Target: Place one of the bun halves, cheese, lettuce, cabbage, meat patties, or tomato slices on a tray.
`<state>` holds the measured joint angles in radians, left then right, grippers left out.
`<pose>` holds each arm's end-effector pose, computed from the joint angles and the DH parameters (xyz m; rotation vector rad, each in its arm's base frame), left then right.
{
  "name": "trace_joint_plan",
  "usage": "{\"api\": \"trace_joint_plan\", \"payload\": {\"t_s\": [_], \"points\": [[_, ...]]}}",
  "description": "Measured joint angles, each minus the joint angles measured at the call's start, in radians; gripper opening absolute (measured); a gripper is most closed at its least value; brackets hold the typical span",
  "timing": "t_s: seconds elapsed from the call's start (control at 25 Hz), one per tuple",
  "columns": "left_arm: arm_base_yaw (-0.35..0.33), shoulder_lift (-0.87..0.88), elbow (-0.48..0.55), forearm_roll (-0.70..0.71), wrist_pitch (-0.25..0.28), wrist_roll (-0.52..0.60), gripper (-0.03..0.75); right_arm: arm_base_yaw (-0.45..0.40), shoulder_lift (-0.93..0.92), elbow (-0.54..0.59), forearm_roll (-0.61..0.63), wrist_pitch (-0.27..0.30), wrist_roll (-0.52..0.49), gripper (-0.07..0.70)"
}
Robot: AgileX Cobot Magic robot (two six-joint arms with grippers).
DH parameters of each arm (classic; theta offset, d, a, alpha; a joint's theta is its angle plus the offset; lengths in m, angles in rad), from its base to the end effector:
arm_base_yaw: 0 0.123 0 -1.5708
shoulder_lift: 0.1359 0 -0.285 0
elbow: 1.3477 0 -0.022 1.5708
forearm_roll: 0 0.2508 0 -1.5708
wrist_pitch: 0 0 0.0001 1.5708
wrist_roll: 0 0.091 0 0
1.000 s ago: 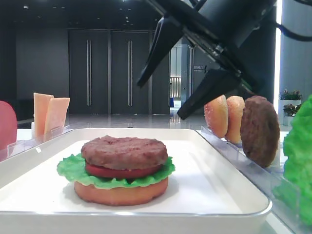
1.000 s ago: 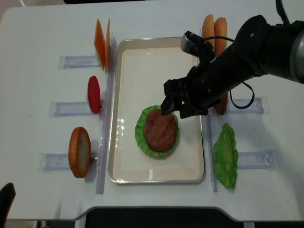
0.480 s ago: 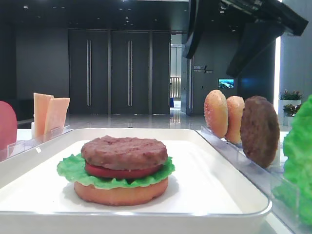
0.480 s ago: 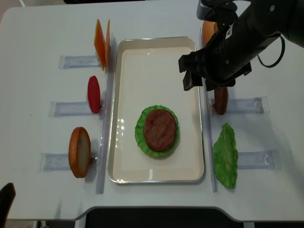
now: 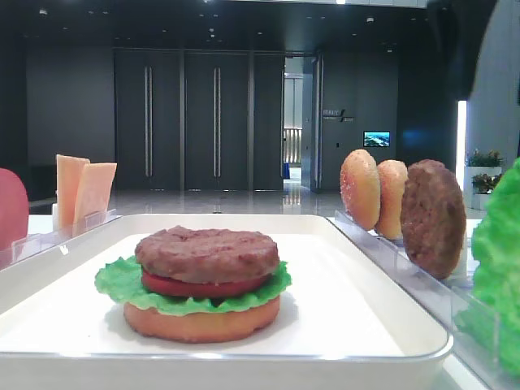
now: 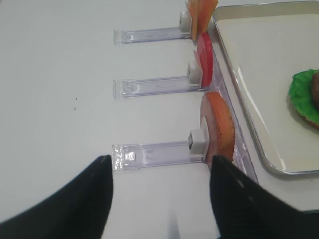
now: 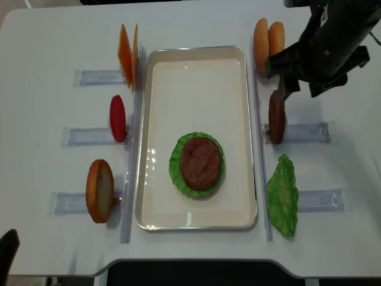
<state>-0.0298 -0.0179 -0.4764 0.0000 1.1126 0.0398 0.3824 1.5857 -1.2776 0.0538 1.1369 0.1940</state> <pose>-0.0071 0.0002 0.2665 0.0731 2.1006 0.0060 0.2873 0.1204 0.2824 -0.2517 2.9368 0.1620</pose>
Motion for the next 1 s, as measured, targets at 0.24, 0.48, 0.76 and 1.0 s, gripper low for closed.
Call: {"api": "trace_joint_plan", "payload": {"t_s": [0.24, 0.48, 0.76, 1.0], "points": [[0.000, 0.000, 0.000, 0.000, 0.000, 0.000, 0.471, -0.118, 0.000, -0.003, -0.047, 0.051, -0.036, 0.444], [0.000, 0.000, 0.000, 0.000, 0.000, 0.000, 0.471, -0.251, 0.000, -0.005, -0.046, 0.061, -0.121, 0.443], [0.000, 0.000, 0.000, 0.000, 0.000, 0.000, 0.471, -0.419, 0.000, -0.005, -0.003, 0.074, -0.226, 0.440], [0.000, 0.000, 0.000, 0.000, 0.000, 0.000, 0.471, -0.454, -0.020, -0.005, 0.017, 0.081, -0.270, 0.430]]}}
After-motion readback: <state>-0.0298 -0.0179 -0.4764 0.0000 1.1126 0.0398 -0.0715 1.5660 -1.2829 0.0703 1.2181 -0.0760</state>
